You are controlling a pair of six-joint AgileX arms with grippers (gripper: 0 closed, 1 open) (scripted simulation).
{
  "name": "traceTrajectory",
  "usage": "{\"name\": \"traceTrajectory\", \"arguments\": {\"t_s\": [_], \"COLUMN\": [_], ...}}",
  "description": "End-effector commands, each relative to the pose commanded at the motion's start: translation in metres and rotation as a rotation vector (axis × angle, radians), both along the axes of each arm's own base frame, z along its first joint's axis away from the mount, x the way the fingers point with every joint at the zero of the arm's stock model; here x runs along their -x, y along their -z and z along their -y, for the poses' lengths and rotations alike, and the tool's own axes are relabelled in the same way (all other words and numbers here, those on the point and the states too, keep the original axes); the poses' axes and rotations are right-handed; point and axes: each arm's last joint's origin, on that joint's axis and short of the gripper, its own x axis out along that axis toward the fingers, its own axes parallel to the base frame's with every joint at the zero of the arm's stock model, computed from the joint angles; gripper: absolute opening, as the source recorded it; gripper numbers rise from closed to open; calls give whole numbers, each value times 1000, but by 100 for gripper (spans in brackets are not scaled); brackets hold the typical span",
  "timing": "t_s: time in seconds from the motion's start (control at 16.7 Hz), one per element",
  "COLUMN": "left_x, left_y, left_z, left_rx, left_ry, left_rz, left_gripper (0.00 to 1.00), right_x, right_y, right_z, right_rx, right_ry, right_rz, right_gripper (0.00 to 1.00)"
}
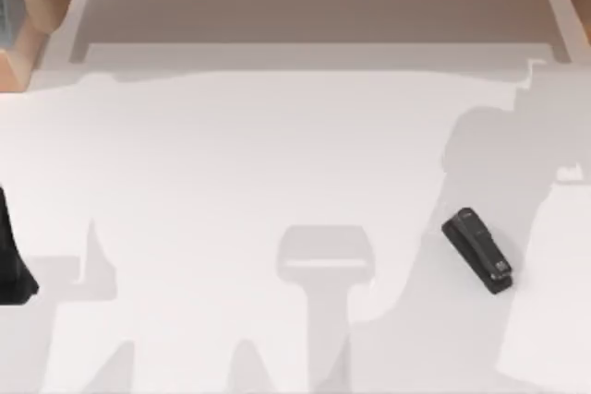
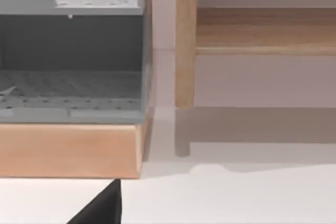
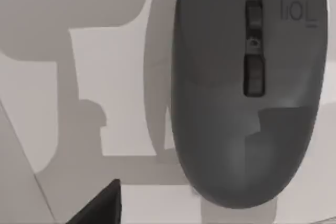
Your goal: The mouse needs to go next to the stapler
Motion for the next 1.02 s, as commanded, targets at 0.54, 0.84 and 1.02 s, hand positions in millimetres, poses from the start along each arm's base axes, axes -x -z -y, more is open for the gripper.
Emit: {"name": "traceTrajectory", "arguments": {"t_s": [0.54,0.84,1.02], "left_x": [0,0,0], "left_y": [0,0,0], "left_z": [0,0,0], "left_rx": [0,0,0], "left_ry": [0,0,0], "left_rz": [0,0,0], "left_gripper": [100,100,100], "right_x": [32,31,21], "right_y": [-88,-87,-66], "right_z": [-72,-68,-44], "right_rx": [-6,-3,3], "right_ry": [-6,-2,-4], "right_rz": [-5,0,17], "right_gripper": [100,100,100]}}
